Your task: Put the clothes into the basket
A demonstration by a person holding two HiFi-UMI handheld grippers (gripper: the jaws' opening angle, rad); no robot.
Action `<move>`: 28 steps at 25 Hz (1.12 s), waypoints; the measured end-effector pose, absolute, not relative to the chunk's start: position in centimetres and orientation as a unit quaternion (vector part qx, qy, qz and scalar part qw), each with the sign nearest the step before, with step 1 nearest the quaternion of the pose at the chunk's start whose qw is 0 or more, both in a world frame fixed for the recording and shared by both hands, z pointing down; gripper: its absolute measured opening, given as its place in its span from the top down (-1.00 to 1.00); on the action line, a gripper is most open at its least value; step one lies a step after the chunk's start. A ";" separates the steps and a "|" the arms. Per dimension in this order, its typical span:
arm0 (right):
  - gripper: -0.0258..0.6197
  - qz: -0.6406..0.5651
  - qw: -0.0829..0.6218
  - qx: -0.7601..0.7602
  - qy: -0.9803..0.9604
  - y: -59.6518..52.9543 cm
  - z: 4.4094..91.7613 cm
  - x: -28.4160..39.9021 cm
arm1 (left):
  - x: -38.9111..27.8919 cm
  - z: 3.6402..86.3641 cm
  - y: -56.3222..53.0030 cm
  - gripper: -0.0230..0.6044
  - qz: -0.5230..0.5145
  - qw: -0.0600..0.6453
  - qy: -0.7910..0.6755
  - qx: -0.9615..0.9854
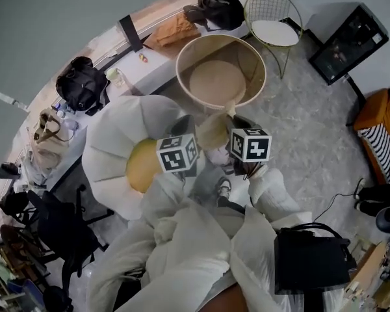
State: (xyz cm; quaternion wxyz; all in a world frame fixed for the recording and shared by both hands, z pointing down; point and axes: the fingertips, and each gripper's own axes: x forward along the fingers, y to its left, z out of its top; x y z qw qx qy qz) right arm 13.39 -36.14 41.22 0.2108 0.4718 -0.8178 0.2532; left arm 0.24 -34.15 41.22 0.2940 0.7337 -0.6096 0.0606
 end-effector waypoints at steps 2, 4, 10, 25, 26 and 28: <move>0.78 0.260 0.208 0.485 -0.809 -36.1 41.5 15.3 | 2.1 41.4 -34.7 0.91 0.067 0.295 -0.598 0.743; 0.78 0.263 0.208 0.496 -0.801 -36.2 41.8 17.2 | 4.1 41.6 -35.2 0.91 0.073 0.297 -0.585 0.751; 0.78 0.276 0.197 0.525 -0.781 -36.6 42.2 21.9 | 9.5 42.1 -36.2 0.91 0.096 0.294 -0.549 0.777; 0.78 0.369 0.208 0.506 -0.751 -35.9 52.3 26.0 | 14.9 50.5 -36.3 0.91 0.176 0.332 -0.530 0.760; 0.78 0.375 0.212 0.501 -0.751 -35.9 53.2 26.0 | 15.0 51.4 -36.3 0.91 0.180 0.337 -0.532 0.756; 0.78 0.382 0.217 0.491 -0.752 -36.1 54.9 25.8 | 15.1 52.9 -36.4 0.91 0.184 0.347 -0.537 0.746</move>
